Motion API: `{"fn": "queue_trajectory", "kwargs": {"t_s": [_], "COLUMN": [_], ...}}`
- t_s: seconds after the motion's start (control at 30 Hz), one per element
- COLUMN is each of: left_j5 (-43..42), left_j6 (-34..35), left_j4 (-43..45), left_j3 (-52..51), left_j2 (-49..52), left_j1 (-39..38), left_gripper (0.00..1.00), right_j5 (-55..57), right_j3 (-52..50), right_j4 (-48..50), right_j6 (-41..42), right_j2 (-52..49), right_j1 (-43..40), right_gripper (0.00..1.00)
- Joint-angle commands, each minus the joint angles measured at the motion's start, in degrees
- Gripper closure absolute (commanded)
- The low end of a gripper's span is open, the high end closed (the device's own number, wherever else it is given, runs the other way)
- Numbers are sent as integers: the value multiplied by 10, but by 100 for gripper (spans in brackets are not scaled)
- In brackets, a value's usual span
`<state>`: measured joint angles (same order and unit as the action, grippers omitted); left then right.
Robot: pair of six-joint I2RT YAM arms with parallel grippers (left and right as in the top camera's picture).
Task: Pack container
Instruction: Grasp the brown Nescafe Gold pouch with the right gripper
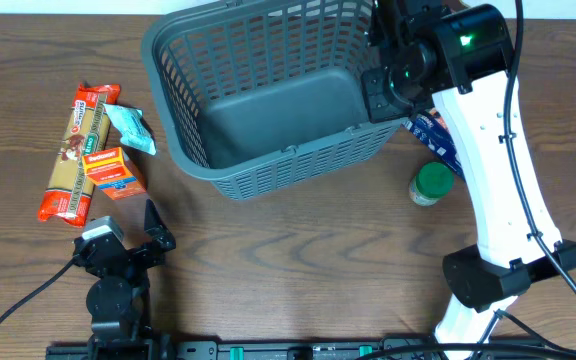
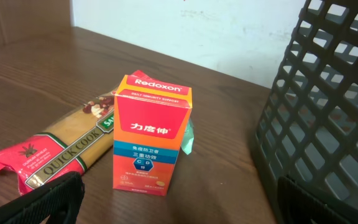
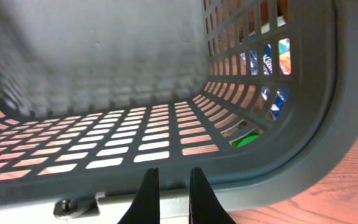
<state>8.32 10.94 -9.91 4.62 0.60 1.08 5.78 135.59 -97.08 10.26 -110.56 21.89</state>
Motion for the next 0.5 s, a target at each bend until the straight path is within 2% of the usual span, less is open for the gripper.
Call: {"fn": "queue_trajectory", "kwargs": {"t_s": [0.0,0.27,0.47], "left_j5": [3,3,3], "left_j6": [3,3,3], "left_j4": [-6,-6,-6], "left_j3": [-14,-14,-14], "left_j2": [-3,-3,-3], "left_j1": [2,2,2], "left_gripper": [1,2,2], "right_j5": [35,51,51], "right_j3": [-44,-249,-303], "right_j4": [6,163,152], "right_j6": [-9,-9,5], "right_j2": [17,110,129], "right_j1": [0,5,5], "right_gripper": [99,99,99]}}
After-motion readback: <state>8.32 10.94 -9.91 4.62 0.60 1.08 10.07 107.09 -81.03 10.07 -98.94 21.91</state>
